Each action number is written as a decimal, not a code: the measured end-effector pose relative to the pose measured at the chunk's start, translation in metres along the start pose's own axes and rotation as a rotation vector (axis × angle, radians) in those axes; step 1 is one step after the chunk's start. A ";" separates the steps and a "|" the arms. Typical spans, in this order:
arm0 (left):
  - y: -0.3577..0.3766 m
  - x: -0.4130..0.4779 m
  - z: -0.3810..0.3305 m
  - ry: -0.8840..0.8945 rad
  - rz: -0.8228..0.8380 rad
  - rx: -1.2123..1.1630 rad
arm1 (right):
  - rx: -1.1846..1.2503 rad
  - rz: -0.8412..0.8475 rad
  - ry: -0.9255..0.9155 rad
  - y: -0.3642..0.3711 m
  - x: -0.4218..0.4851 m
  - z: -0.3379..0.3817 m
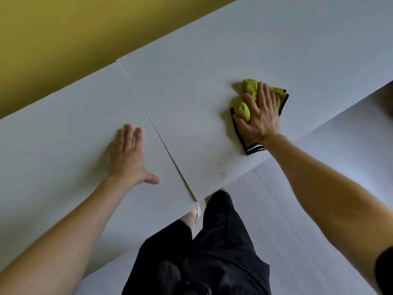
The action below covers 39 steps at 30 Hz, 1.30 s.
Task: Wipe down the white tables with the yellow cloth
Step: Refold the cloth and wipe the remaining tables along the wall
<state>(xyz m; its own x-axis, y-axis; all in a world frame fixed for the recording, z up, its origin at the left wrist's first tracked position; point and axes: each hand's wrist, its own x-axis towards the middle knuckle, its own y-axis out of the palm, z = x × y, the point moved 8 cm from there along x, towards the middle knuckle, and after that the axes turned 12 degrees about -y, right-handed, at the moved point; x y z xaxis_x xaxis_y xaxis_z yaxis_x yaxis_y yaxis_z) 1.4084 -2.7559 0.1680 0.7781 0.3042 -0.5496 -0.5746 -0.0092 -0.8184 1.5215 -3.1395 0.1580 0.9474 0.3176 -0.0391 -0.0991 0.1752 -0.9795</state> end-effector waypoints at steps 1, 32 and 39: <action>-0.001 0.001 0.000 -0.001 -0.003 -0.006 | 0.019 -0.019 -0.004 0.001 -0.006 0.022; -0.092 0.084 -0.167 -0.134 0.091 0.075 | 0.094 -0.059 -0.264 -0.014 0.095 -0.122; -0.090 0.082 -0.162 -0.090 0.049 0.100 | 0.008 -0.038 -0.093 -0.029 0.173 -0.142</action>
<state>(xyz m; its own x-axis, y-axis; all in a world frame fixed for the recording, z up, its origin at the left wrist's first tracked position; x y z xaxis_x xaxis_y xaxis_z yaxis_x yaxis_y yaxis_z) 1.5647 -2.8850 0.1695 0.7251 0.3903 -0.5673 -0.6371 0.0675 -0.7678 1.7314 -3.2219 0.1519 0.9181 0.3959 0.0172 -0.0664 0.1964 -0.9783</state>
